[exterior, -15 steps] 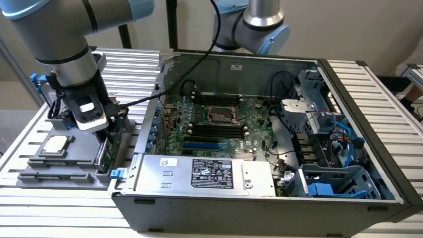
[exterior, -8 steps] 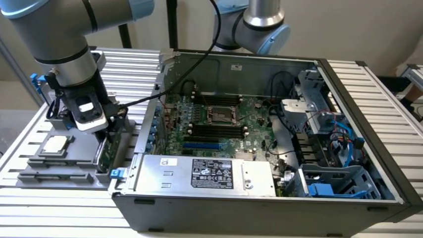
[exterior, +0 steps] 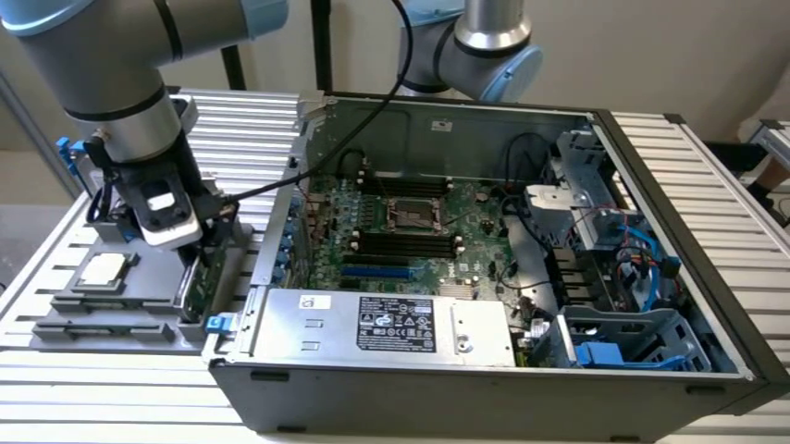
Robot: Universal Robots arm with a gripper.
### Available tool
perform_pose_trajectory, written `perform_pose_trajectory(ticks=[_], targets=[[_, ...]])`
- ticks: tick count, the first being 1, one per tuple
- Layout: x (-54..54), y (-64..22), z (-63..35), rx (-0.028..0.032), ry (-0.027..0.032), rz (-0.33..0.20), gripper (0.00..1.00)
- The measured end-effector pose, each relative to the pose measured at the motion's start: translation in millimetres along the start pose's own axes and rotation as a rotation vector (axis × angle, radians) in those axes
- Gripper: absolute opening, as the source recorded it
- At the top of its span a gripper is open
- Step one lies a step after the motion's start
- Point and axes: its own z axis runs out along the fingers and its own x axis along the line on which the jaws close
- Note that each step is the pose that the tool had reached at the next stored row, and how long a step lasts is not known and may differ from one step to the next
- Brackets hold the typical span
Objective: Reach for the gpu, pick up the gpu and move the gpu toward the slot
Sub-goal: 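Pick up the gpu and move the gpu toward the slot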
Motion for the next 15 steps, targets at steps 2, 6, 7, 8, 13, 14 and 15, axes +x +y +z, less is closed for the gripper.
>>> perform_pose_trajectory(ticks=[2,6,7,8,13,14,15], targets=[[-0.3,-0.6,0.0,-0.0022,0.0021,0.0,0.27],[-0.6,-1.1,-1.7,-0.0027,0.0082,0.0,0.27],[-0.7,-1.2,-2.8,-0.0032,0.0098,0.0,0.27],[-0.8,-1.4,-4.3,-0.0034,0.0115,0.0,0.27],[-2.0,-1.6,-14.6,-0.0034,0.0189,0.0,0.27],[-2.5,-1.6,-17.9,-0.0034,0.0207,0.0,0.27],[-3.1,-1.6,-21.6,-0.0033,0.0228,0.0,0.27]])
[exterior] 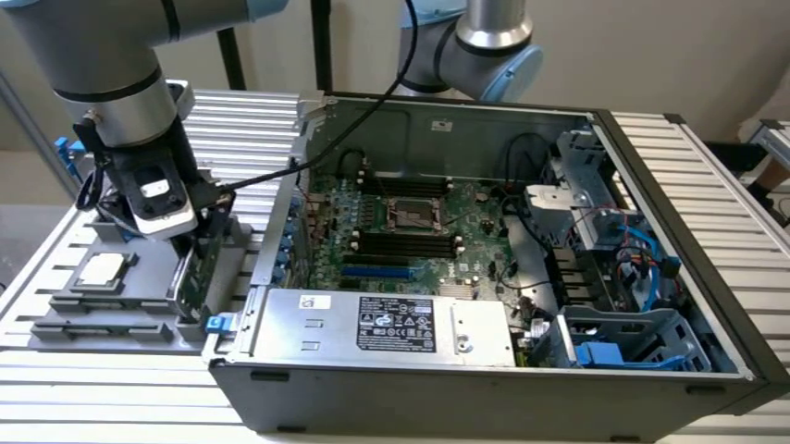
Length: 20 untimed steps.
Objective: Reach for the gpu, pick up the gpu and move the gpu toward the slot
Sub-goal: 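Pick up the gpu and move the gpu toward the slot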
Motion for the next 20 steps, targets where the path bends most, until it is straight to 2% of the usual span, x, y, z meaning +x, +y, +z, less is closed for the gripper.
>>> perform_pose_trajectory(ticks=[5,10,20], targets=[[-4.9,0.1,-22.5,0.0,0.0108,0.0,0.27],[-12.7,-0.1,-44.9,0.0002,0.0185,0.0,0.27],[-35.2,-2.5,-90.3,0.0002,0.0339,0.001,0.27]])
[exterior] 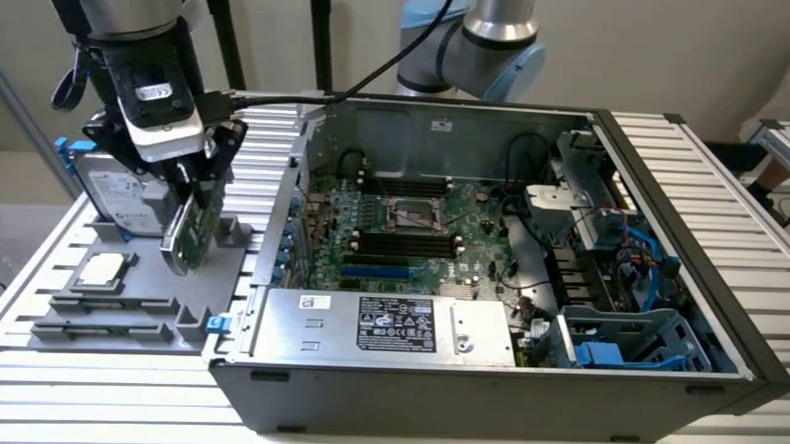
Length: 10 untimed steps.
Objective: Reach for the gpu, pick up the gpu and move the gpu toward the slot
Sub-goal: 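Pick up the gpu and move the gpu toward the slot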
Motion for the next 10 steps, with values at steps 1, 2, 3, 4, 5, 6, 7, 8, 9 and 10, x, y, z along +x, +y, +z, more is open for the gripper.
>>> perform_pose_trajectory(ticks=[1,2,3,4,5,6,7,8,9,10], targets=[[-2.4,-0.2,-4.6,-0.0001,0.0013,0.0,0.27],[-5.2,-0.5,-9.3,0.0,0.0028,0.0,0.27],[-8.3,-0.7,-13.9,0.0,0.0044,0.0,0.27],[-11.7,-0.9,-18.5,0.0,0.0061,0.0,0.27],[-15.3,-1.1,-23.1,0.0001,0.0078,0.0,0.27],[-19.1,-1.2,-27.7,0.0001,0.0096,0.0,0.27],[-23.3,-1.4,-32.7,0.0,0.0115,0.0,0.27],[-27.3,-1.5,-37.3,0.0002,0.0134,0.0,0.27],[-31.4,-1.6,-41.9,0.0001,0.0151,0.0,0.27],[-35.5,-1.7,-46.5,0.0001,0.0168,0.0,0.27]])
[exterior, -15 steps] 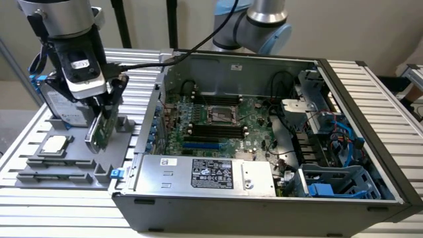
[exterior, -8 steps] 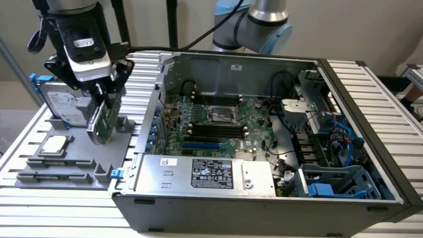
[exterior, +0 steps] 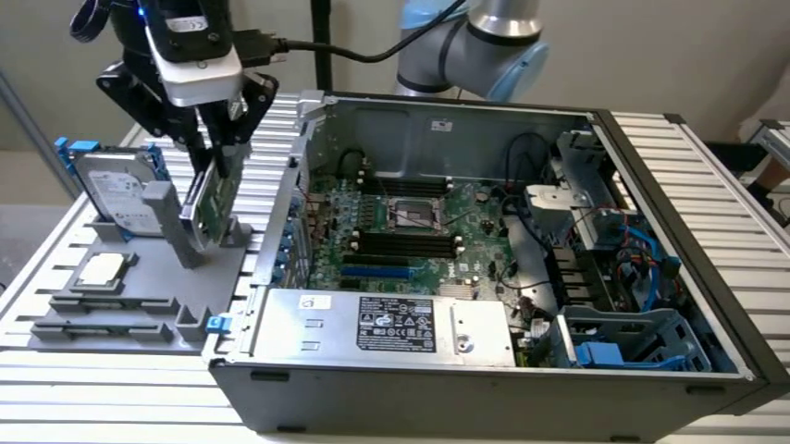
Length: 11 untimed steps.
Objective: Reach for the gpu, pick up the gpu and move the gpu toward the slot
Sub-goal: 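Pick up the gpu and move the gpu toward the slot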
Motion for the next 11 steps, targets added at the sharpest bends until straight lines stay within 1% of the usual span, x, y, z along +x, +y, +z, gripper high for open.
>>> perform_pose_trajectory(ticks=[4,6,8,11], targets=[[-17.5,-0.2,-18.8,-0.0006,0.0076,0.0,0.27],[-26.2,-0.1,-25.3,-0.001,0.012,0.0,0.27],[-35.1,0.0,-27.5,-0.0014,0.0151,0.0,0.27],[-48.9,0.0,-28.3,-0.0021,0.0162,0.0,0.27]])
